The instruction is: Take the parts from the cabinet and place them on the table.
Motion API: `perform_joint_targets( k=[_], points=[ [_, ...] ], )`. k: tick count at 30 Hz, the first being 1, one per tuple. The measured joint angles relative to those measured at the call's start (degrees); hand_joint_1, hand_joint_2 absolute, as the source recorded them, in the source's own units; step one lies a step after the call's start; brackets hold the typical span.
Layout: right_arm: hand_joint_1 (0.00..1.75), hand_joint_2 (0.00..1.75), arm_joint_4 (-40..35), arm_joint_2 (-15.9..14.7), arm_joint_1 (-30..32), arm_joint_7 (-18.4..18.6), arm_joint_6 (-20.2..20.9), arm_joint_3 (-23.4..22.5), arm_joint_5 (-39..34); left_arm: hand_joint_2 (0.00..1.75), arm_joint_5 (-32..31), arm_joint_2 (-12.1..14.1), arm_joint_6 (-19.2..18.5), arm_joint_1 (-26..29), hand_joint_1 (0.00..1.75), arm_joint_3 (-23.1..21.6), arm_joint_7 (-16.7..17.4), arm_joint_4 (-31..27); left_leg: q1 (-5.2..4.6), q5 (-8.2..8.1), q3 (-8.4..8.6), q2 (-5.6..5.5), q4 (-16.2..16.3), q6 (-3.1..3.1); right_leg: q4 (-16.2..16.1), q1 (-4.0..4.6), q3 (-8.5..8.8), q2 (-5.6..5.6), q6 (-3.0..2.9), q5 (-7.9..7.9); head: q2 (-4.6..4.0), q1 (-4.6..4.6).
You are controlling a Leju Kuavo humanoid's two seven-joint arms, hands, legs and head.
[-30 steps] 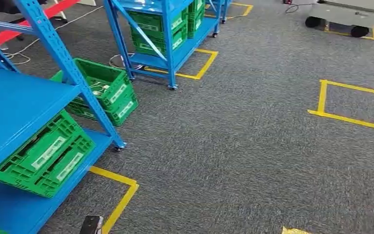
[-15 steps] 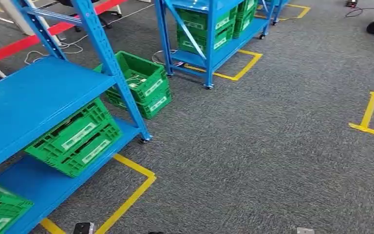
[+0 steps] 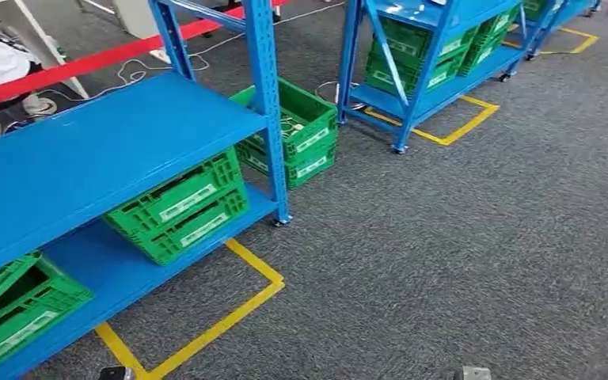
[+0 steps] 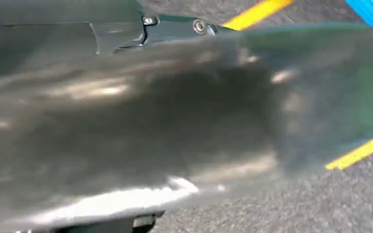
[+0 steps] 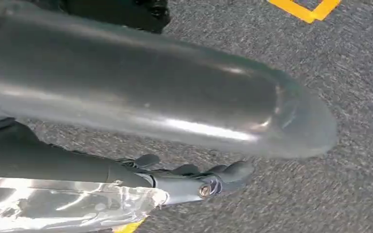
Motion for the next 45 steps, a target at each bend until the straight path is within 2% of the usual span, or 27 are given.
perform_joint_targets(
  k=[2,3,4,7,8,9,10,12,13,14,15,17,18,19,23,25,27,28,30,32,33,34,38,40,41,43,45],
  points=[
    [0.0,0.0,0.0,0.0,0.0,0.0,0.0,0.2,0.1,0.0,0.0,0.0,-0.1,-0.1,0.0,0.1,0.0,0.0,0.33,0.01,0.12,-1.68,0.2,-0.5,-10.4,-0.54,4.96,1.83,0.21,5.27,0.0,0.02],
    [0.0,0.0,0.1,0.1,-0.1,0.1,0.0,0.4,0.3,0.0,0.0,0.2,-0.1,-0.1,0.0,0.1,0.0,0.0,0.26,-0.03,-0.12,-2.28,0.3,-0.98,-13.3,-1.18,6.41,5.77,0.67,4.92,0.0,0.11],
    [0.0,0.0,0.3,0.2,-0.1,0.2,0.0,0.5,0.4,0.0,-0.1,0.4,-0.1,-0.2,0.0,0.3,0.0,-0.1,0.15,-0.01,-0.6,-2.92,0.9,-1.3,-14.4,-1.29,6.66,6.79,0.21,4.59,0.0,0.18],
    [0.0,0.0,0.4,0.3,-0.2,0.4,-0.4,1.0,0.8,0.0,-0.2,0.7,-0.4,0.2,0.0,0.8,-0.1,-0.1,0.63,0.93,-1.43,-4.94,0.3,-2.61,-13.7,-0.73,6.62,4.61,-1.21,4.92,0.0,0.15],
    [0.0,0.0,0.5,0.5,-0.2,0.5,-0.6,1.3,0.9,0.0,-0.2,0.9,-0.6,0.3,0.0,1.2,-0.1,-0.1,0.7,0.63,-1.6,-4.81,0.5,-2.72,-14.0,-1.1,6.68,3.56,-1.78,5.18,0.0,0.15],
    [0.0,0.0,0.5,0.6,-0.3,0.6,-0.8,1.4,1.0,0.0,-0.2,0.9,-0.8,0.3,0.0,1.3,-0.2,-0.1,0.19,-0.66,-2.27,-0.96,2.1,-2.89,-14.2,-0.93,6.76,2.94,-2.22,5.19,0.0,-0.39],
    [0.0,0.0,0.5,0.6,-0.3,0.7,-0.9,1.5,1.0,0.0,-0.2,0.9,-1.0,0.2,0.0,1.4,-0.2,-0.1,0.17,-2.86,-4.07,1.2,5.6,-3.11,-14.2,-0.75,6.74,2.01,-2.56,5.19,0.0,-0.77],
    [0.0,0.0,0.6,0.6,-0.1,1.0,-0.9,1.6,1.0,0.0,-0.4,1.1,-1.0,-0.2,0.0,1.5,-0.2,-0.1,0.21,-7.19,-8.72,2.85,15.3,-3.3,-14.2,-0.37,6.68,-0.21,-2.82,5.04,0.0,-0.74],
    [0.0,0.0,0.6,0.6,-0.1,1.1,-0.9,1.7,1.0,0.0,-0.5,1.2,-1.0,-0.1,0.0,1.6,-0.2,-0.1,0.22,-8.14,-10.35,3.02,18.8,-3.31,-14.2,-0.26,6.67,-1.34,-2.91,4.99,0.0,-0.7],
    [0.0,0.0,0.6,0.6,-0.2,1.1,-0.9,1.8,1.0,0.0,-0.6,1.2,-1.1,0.0,0.0,1.7,-0.1,-0.1,0.22,-7.56,-10.33,3.07,19.0,-3.27,-14.2,-0.19,6.71,-2.11,-2.97,4.94,0.0,-0.74],
    [0.0,0.0,0.6,0.7,-0.3,1.2,-0.9,1.9,0.9,0.0,-0.7,1.3,-1.1,0.2,0.0,1.9,0.0,-0.1,0.19,-5.71,-8.98,3.16,16.7,-3.15,-14.2,-0.15,6.78,-2.9,-3.02,4.88,0.0,-0.72],
    [0.0,0.0,0.6,0.7,-0.5,1.2,-0.9,2.0,0.9,0.0,-0.9,1.5,-1.1,0.2,0.0,2.1,0.1,-0.1,0.0,-0.94,-3.47,4.63,6.8,-2.68,-14.2,-0.1,7.16,-4.23,-2.82,4.69,0.0,-0.72],
    [0.0,0.0,0.6,0.8,-0.5,1.2,-0.8,2.2,0.9,0.0,-0.9,1.6,-1.1,0.1,0.0,2.2,0.3,-0.1,-0.32,0.17,-0.94,7.55,2.6,-2.26,-14.2,0.04,7.38,-4.68,-2.62,4.56,0.0,-0.77],
    [0.0,0.0,0.6,0.8,-0.5,1.3,-0.8,2.2,0.9,0.0,-1.0,1.6,-1.1,-0.1,0.0,2.3,0.4,-0.1,-1.01,-0.78,-0.17,9.15,0.6,-2.05,-13.9,0.48,7.36,-5.28,-2.2,4.22,0.0,-0.83],
    [0.0,0.0,0.6,0.9,-0.6,1.4,-0.9,2.4,0.8,0.0,-1.4,1.9,-1.1,0.0,0.0,2.9,0.5,-0.1,-0.56,-0.32,-0.5,6.1,0.2,-0.63,-14.5,0.62,8.15,-7.47,-1.19,3.9,0.0,-0.7],
    [0.0,0.0,0.6,0.9,-0.7,1.4,-0.9,2.5,0.7,0.0,-1.5,2.0,-1.1,0.1,0.0,2.9,0.5,-0.1,-0.08,-0.13,-0.49,5.03,0.2,-0.12,-10.6,0.22,6.3,-1.68,-0.55,1.33,0.0,-0.22],
    [0.0,0.0,0.6,0.9,-0.4,1.4,-0.9,2.5,0.6,0.0,-1.8,2.0,-1.1,-0.2,0.0,3.0,0.5,-0.1,0.03,-0.1,-0.63,3.29,0.2,0.14,0.1,0.13,1.31,-0.14,-0.16,-3.54,0.0,0.02],
    [0.0,0.0,0.6,0.9,-0.3,1.4,-0.9,2.6,0.6,0.0,-1.9,2.0,-1.1,-0.1,0.0,3.0,0.5,-0.1,0.03,-0.1,-0.62,2.4,0.2,0.14,4.0,0.13,-0.76,-0.1,-0.08,-4.63,0.0,0.07],
    [0.0,0.0,0.6,0.9,-0.1,1.4,-0.9,2.7,0.6,0.0,-1.9,2.1,-1.1,0.0,0.0,3.2,0.5,-0.1,0.08,-0.09,-0.48,0.83,0.2,0.11,3.1,0.11,-1.02,-0.07,-0.12,-2.44,0.0,0.09],
    [0.0,0.0,0.6,0.9,-0.2,1.4,-0.8,2.7,0.5,0.0,-2.0,2.1,-1.1,0.0,0.0,3.3,0.5,-0.1,0.35,-0.08,-0.25,-1.04,0.3,-0.17,-7.2,-0.26,3.62,0.97,-0.05,3.48,0.0,0.09],
    [0.0,0.0,0.6,0.9,-0.2,1.4,-0.8,2.7,0.5,0.0,-2.1,2.1,-1.1,0.0,0.0,3.3,0.5,-0.1,0.35,-0.13,-0.27,-1.81,0.4,-0.61,-12.1,-0.8,5.94,3.67,0.27,5.39,0.0,0.09],
    [0.0,0.0,0.7,0.9,-0.2,1.4,-0.8,2.7,0.5,0.0,-2.1,2.2,-1.1,-0.1,0.0,3.4,0.5,-0.1,0.07,-0.21,-0.66,-2.45,0.9,-1.05,-13.9,-1.04,6.62,5.96,0.23,4.45,0.0,0.26],
    [0.0,0.0,0.7,1.1,-0.2,1.4,-0.8,2.8,0.4,0.0,-2.1,2.4,-1.1,0.4,0.0,3.8,0.5,-0.1,0.58,0.72,-1.66,-4.79,0.5,-2.48,-13.7,-0.85,6.67,3.48,-1.58,4.96,0.0,0.15],
    [0.0,0.0,0.7,1.2,-0.3,1.4,-0.8,2.8,0.4,0.0,-2.1,2.4,-1.1,0.4,0.0,3.8,0.5,-0.1,0.1,-1.74,-2.99,0.96,3.6,-2.97,-13.8,-0.76,6.72,2.09,-2.43,5.04,0.0,-0.65],
    [0.0,0.0,0.7,1.2,-0.1,1.4,-0.8,2.8,0.4,0.0,-2.1,2.4,-1.1,0.1,0.0,3.8,0.5,-0.1,0.12,-4.13,-5.02,2.29,7.9,-3.17,-13.8,-0.6,6.68,1.19,-2.56,4.98,0.0,-0.7],
    [0.0,0.0,0.7,1.2,0.1,1.4,-0.8,2.8,0.4,0.0,-2.3,2.3,-1.1,-0.1,0.0,3.8,0.5,-0.1,0.24,-8.08,-9.62,3.05,17.6,-3.29,-13.8,-0.35,6.63,-0.84,-2.8,4.83,0.0,-0.7],
    [0.0,0.0,0.7,1.2,0.0,1.4,-0.8,2.8,0.4,0.0,-2.3,2.3,-1.1,0.1,0.0,3.8,0.5,-0.1,0.24,-7.14,-10.02,3.13,18.9,-3.21,-13.8,-0.24,6.75,-2.44,-2.9,4.73,0.0,-0.7]
  ],
)
